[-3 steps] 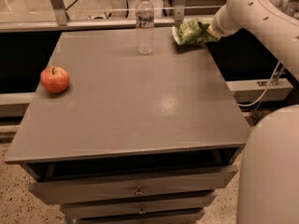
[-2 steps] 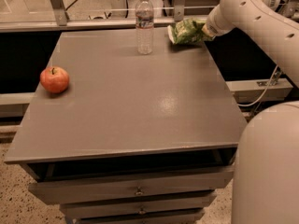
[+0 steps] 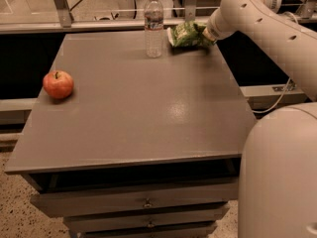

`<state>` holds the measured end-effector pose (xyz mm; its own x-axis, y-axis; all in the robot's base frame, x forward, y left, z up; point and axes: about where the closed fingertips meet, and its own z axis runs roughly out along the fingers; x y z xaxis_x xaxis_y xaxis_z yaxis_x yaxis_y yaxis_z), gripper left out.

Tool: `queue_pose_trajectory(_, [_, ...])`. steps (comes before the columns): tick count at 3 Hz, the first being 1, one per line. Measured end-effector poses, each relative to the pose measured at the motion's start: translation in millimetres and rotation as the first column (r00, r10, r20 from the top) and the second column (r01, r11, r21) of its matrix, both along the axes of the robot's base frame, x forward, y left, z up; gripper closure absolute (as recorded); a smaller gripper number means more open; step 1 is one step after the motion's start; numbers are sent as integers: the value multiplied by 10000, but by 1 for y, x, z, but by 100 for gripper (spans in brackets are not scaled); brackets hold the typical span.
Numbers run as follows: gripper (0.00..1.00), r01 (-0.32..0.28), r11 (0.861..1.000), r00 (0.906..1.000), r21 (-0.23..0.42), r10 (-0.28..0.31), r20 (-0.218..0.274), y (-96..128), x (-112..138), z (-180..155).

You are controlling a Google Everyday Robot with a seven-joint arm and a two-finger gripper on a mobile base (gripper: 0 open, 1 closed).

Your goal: Move green jalapeno chip bag near water bottle

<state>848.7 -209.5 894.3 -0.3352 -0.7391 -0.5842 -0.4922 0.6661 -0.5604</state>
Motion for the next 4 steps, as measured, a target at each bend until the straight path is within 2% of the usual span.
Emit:
queue_pose_trajectory(3, [16,-34,9997,9997,233,39,-221,10,-3,-12])
queue_pose_trajectory(4, [0,-104,9990,9997,429,114,-234,9,-9,-9])
